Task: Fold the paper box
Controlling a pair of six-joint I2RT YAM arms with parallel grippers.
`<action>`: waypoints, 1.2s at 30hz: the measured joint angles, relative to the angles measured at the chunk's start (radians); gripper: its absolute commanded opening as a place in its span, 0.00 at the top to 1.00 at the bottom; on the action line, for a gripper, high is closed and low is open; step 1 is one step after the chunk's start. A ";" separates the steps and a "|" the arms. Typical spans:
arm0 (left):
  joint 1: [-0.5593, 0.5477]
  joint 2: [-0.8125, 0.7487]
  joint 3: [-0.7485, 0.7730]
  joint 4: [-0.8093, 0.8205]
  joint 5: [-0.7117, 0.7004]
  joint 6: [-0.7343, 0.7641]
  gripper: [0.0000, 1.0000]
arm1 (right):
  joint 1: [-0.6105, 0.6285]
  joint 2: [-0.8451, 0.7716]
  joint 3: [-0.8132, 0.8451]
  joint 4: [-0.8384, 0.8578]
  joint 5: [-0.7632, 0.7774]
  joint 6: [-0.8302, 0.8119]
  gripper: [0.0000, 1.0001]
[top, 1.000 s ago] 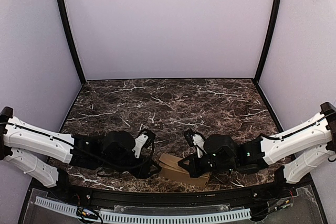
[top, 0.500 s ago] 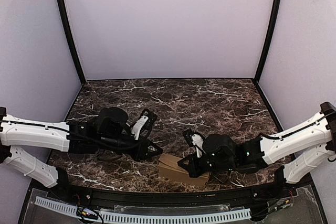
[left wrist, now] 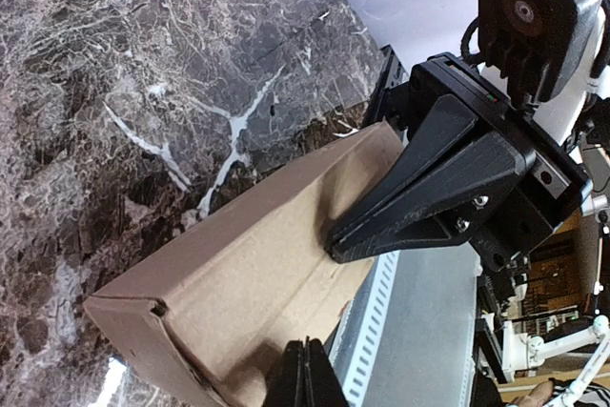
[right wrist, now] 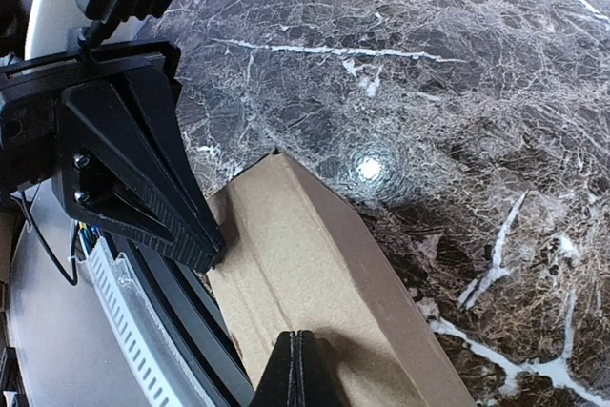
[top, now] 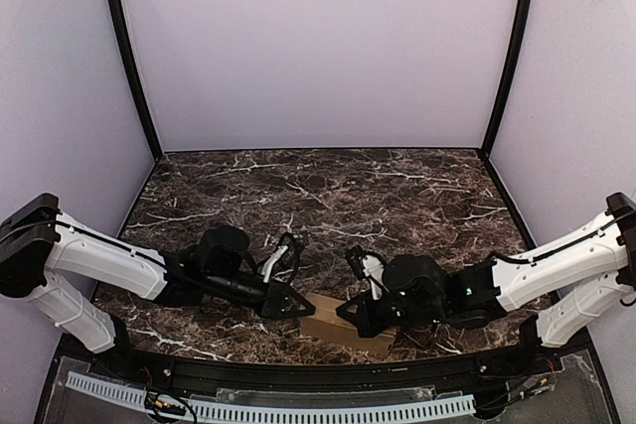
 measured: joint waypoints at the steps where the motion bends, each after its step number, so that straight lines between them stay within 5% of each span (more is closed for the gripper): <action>1: 0.000 0.013 -0.024 0.050 0.011 -0.015 1.00 | 0.000 0.001 0.001 -0.002 0.000 0.000 1.00; 6: 0.011 0.079 -0.125 0.334 0.045 -0.096 1.00 | 0.002 0.003 0.005 -0.010 0.001 0.000 1.00; 12: 0.013 0.132 -0.140 0.460 0.065 -0.138 1.00 | 0.002 -0.005 0.021 -0.033 0.002 -0.001 1.00; 27: 0.008 0.108 -0.116 0.381 0.060 -0.102 1.00 | 0.002 -0.469 -0.033 -0.457 0.029 0.045 1.00; 36: 0.008 0.108 -0.110 0.371 0.059 -0.101 1.00 | 0.002 -0.459 -0.032 -0.573 0.034 0.077 1.00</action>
